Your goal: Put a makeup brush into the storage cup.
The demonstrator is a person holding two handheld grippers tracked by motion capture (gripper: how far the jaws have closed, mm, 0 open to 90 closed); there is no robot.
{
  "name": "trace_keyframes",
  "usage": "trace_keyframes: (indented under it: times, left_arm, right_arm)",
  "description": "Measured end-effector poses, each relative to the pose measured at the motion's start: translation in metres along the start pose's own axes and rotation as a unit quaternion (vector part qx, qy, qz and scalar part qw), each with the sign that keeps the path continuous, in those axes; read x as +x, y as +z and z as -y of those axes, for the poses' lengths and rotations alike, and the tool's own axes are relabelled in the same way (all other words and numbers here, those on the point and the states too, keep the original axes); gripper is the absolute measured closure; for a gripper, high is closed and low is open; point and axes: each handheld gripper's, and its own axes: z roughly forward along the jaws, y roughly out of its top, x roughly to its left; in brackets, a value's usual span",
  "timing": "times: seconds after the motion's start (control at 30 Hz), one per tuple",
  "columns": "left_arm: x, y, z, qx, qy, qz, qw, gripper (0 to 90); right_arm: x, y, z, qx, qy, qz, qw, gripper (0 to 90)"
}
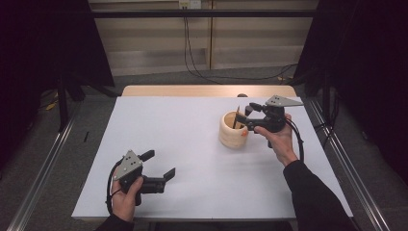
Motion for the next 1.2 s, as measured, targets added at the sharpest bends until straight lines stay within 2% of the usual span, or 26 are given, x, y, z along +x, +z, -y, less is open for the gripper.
trace_keyframes:
  times: [0.17, 0.3, 0.47, 0.57, 0.63, 0.77, 0.87, 1.1, 1.2]
  left_arm:
    - [-0.001, 0.0, 0.001, 0.0, -0.002, -0.001, 1.0, 2.0]
    - [-0.001, -0.001, 0.001, -0.002, -0.005, -0.003, 1.0, 1.9]
    - [0.0, -0.002, 0.001, -0.003, -0.002, -0.002, 1.0, 1.9]
    - [-0.001, -0.003, 0.001, -0.003, 0.001, -0.002, 1.0, 1.9]
    - [-0.002, -0.004, 0.001, -0.008, -0.006, -0.005, 0.9999, 1.9]
    - [-0.001, -0.005, 0.001, -0.009, -0.009, -0.01, 0.9999, 1.9]
    - [-0.002, -0.005, 0.001, -0.012, -0.01, -0.01, 0.9998, 1.9]
    - [-0.001, -0.007, 0.001, -0.012, -0.011, -0.011, 0.9998, 1.9]
    - [-0.002, -0.007, 0.001, -0.014, -0.012, -0.008, 0.9998, 1.9]
  right_arm:
    - [-0.001, 0.0, 0.001, -0.004, 0.001, 0.006, 1.0, 5.6]
    - [-0.001, 0.0, 0.001, -0.005, -0.009, 0.01, 0.9999, 1.3]
    - [0.001, -0.001, 0.001, -0.009, -0.002, 0.015, 0.9998, 1.5]
    - [0.005, -0.002, 0.003, -0.012, -0.004, 0.038, 0.9992, 2.0]
    - [0.006, -0.004, 0.004, -0.016, -0.001, 0.033, 0.9993, 1.5]
    - [0.009, -0.009, 0.005, -0.025, -0.003, 0.037, 0.999, 1.6]
    - [0.012, -0.015, 0.006, -0.027, -0.01, 0.038, 0.9989, 1.5]
    - [0.013, -0.036, 0.013, -0.027, -0.007, 0.048, 0.9985, 1.3]
    - [0.016, -0.046, 0.017, -0.03, -0.001, 0.043, 0.9986, 1.3]
